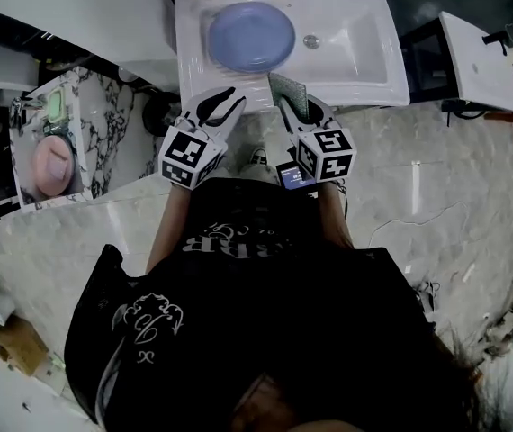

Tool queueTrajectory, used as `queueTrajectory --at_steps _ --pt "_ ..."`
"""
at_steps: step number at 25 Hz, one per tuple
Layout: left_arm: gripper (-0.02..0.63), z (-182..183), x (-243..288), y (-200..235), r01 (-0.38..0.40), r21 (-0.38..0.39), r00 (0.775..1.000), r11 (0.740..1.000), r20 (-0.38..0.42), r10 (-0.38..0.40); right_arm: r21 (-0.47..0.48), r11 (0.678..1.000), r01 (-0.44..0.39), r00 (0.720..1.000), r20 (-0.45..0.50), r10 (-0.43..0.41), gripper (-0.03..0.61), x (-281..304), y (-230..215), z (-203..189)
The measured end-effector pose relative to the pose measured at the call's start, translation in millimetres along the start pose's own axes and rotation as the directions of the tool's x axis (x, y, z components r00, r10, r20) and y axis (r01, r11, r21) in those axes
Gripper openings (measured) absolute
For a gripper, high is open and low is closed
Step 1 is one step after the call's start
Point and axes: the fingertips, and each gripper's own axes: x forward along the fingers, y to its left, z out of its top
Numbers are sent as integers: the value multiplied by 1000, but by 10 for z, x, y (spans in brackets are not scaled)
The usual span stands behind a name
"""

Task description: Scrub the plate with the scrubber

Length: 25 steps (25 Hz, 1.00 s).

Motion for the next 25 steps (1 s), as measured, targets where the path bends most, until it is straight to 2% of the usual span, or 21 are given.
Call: queueTrajectory --at_steps 6,15,20,25 --pt "91 -78 120 -6 -44 -3 997 999 -60 44 11 999 -42 999 -19 42 92 91 -252 -40" --pt "114 -393 125 282 -101 -35 981 994 -167 94 -16 997 -69 997 -44 69 92 344 -424 5" --pt "152 -498 275 527 -98 -13 972 995 -217 93 -134 987 -86 993 -92 74 92 582 -517 162" --pt "152 -498 505 750 -69 4 973 998 -219 68 -288 951 -114 987 -143 75 92 966 -652 401"
